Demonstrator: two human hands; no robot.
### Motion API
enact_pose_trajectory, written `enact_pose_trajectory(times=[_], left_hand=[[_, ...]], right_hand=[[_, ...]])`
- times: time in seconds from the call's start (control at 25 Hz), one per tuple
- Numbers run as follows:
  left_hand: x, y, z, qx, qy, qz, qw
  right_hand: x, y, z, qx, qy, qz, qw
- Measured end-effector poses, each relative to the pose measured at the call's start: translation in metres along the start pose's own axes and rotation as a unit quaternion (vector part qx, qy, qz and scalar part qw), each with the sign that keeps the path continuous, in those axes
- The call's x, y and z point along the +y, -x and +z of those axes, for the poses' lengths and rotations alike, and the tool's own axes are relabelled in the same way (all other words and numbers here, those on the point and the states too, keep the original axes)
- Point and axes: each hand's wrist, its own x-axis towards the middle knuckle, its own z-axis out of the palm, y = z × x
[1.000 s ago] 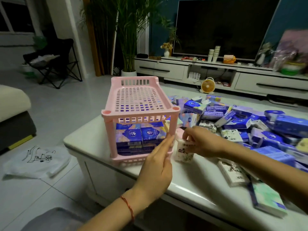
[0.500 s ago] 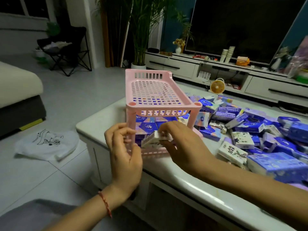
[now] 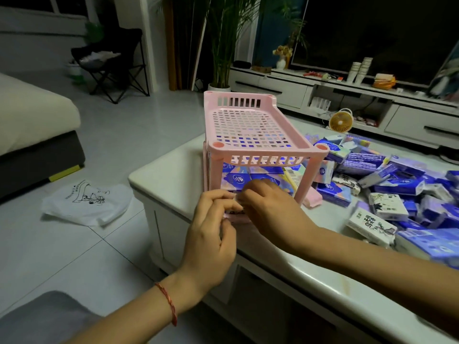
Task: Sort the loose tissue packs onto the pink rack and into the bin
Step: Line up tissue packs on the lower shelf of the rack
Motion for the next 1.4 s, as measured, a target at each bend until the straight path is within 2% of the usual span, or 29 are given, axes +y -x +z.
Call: enact_pose_trajectory(times=[0.08,0.16,0.28,0.4,0.6,0.72,0.88,0.96,1.04,1.08,1.24,1.4], left_hand=[[0.005,0.001,0.008,-0.017,0.013,0.021,1.000],[0.011,0.000,0.017,-0.035,0.023,0.044,0.998],[0.019,-0.005,0.033,-0.031,0.019,0.079,0.996],[0.028,-0.007,0.053,-0.049,0.025,0.094,0.994],[0.033,0.001,0.079,-0.126,-0.015,0.132,0.983],[0.033,0.002,0.086,-0.138,-0.028,0.144,0.979],[0.032,-0.002,0.085,-0.100,-0.050,0.124,0.986],[0.031,-0.004,0.078,-0.054,-0.085,0.107,0.989],[0.028,-0.006,0.067,-0.018,-0.142,0.106,0.984],[0.025,-0.007,0.061,-0.007,-0.173,0.106,0.979],[0.004,-0.009,0.034,-0.016,-0.291,0.116,0.950],[-0.012,-0.002,0.018,-0.045,-0.375,0.153,0.913]], right_hand=[[0.002,0.003,-0.007,-0.026,0.011,-0.016,0.999],[0.005,0.013,-0.017,-0.058,-0.031,-0.019,0.998],[0.028,0.034,-0.046,-0.123,-0.119,0.060,0.983],[0.071,0.067,-0.074,-0.243,-0.049,0.187,0.951],[0.108,0.107,-0.078,-0.243,0.006,0.309,0.920],[0.110,0.112,-0.064,-0.275,0.058,0.311,0.908],[0.108,0.098,-0.068,-0.209,0.079,0.282,0.933],[0.096,0.083,-0.077,-0.155,-0.033,0.267,0.951],[0.071,0.067,-0.084,-0.123,-0.192,0.230,0.946],[0.056,0.062,-0.083,-0.114,-0.230,0.201,0.945],[0.019,0.054,-0.061,-0.027,-0.176,0.097,0.979],[0.022,0.047,-0.034,0.073,-0.103,0.077,0.989]])
